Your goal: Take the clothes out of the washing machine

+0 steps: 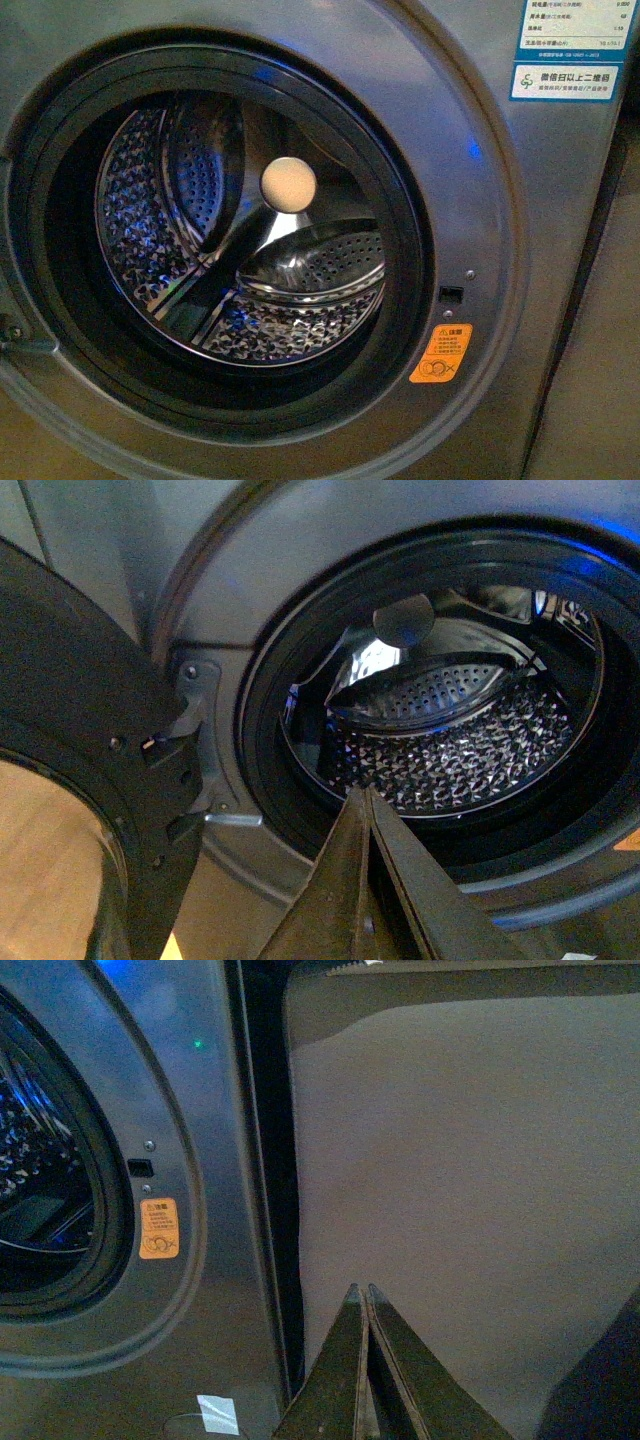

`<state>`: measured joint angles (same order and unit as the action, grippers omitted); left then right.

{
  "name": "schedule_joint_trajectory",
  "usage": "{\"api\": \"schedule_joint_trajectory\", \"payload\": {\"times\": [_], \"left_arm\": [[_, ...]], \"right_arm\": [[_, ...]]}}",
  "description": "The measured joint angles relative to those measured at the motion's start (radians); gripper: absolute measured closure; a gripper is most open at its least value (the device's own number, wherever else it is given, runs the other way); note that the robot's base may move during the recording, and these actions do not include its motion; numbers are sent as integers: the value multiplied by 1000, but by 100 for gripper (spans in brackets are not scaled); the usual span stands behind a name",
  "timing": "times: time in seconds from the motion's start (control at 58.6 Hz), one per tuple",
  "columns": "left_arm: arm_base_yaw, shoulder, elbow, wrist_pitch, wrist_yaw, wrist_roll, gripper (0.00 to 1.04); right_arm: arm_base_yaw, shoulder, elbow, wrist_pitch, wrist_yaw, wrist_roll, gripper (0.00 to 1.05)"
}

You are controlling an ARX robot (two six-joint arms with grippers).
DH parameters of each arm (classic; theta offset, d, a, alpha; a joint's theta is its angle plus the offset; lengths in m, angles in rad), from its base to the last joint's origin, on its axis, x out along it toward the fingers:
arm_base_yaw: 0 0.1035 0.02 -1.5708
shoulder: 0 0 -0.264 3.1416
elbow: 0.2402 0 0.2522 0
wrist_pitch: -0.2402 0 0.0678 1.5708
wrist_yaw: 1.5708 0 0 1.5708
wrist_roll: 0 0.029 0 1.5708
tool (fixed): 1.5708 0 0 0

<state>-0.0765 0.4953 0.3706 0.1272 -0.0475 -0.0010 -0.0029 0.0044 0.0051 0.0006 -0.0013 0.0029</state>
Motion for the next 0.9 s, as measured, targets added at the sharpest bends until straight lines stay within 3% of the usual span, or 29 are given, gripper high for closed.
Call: {"api": "schedule_joint_trajectory", "payload": {"times": [0.119,0.904], "left_arm": [[69,-48,-79,24,40,0,101],[74,-300,-317,17,47,0,101]], "right_arm": [[0,0,0,0,0,0,102],[0,0,0,0,0,0,102]]}}
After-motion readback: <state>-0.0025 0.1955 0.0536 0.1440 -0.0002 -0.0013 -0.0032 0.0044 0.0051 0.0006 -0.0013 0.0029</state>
